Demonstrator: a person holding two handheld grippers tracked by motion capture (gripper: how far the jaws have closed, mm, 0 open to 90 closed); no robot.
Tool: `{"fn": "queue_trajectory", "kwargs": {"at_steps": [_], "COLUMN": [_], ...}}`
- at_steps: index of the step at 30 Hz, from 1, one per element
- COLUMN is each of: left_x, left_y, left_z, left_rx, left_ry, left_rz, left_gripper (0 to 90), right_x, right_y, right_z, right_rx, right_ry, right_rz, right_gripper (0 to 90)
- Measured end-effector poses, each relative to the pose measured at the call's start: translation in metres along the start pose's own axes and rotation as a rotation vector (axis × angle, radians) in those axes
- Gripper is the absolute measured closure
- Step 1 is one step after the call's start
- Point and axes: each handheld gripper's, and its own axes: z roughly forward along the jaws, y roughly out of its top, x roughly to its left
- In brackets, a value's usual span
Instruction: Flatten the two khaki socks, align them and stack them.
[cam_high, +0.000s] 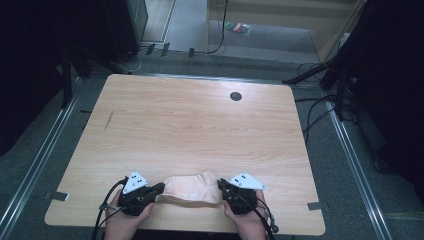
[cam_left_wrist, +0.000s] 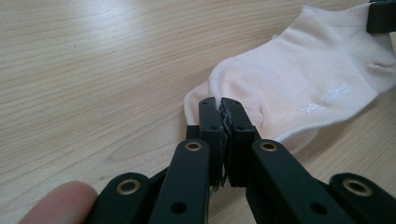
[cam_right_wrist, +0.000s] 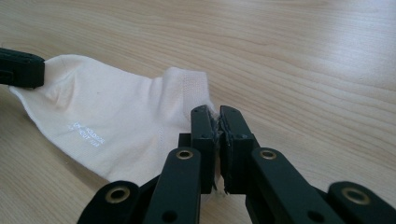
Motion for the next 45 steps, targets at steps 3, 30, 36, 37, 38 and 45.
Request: {"fn": "queue_trajectory", "kwargs": {"at_steps": [3,30,36,37,38,45], "left_x": [0.0,0.002,0.01,0.01,0.014,0.029], "left_y": [0.0,-0.001,0.003,0.003,0.005,0.005], "left_z": [0.0,0.001,-0.006,-0.006,-0.01,-0.022], "left_rx": [0.004,-0.027,-0.091,-0.091,-0.119,-0.177], "left_ry": [0.006,0.037,0.021,0.021,0.021,0.007], "left_rz": [0.004,-0.025,-0.047,-0.047,-0.056,-0.069], "left_gripper": [88.4,39.0,1.6,0.0,0.0,0.0], "right_x": [0.001,-0.007,-0.009,-0.009,-0.009,-0.017], "right_y": [-0.001,-0.007,-0.002,-0.002,0.0,0.001], "right_z": [0.001,0.014,0.011,0.011,0.009,0.0], "right_rx": [0.007,-0.021,-0.027,-0.027,-0.03,-0.053], "right_ry": [0.001,-0.001,0.011,0.011,0.003,-0.011], "right_rz": [0.001,0.029,0.06,0.06,0.057,0.053], "right_gripper": [85.7,34.2,2.2,2.2,0.0,0.0]}}
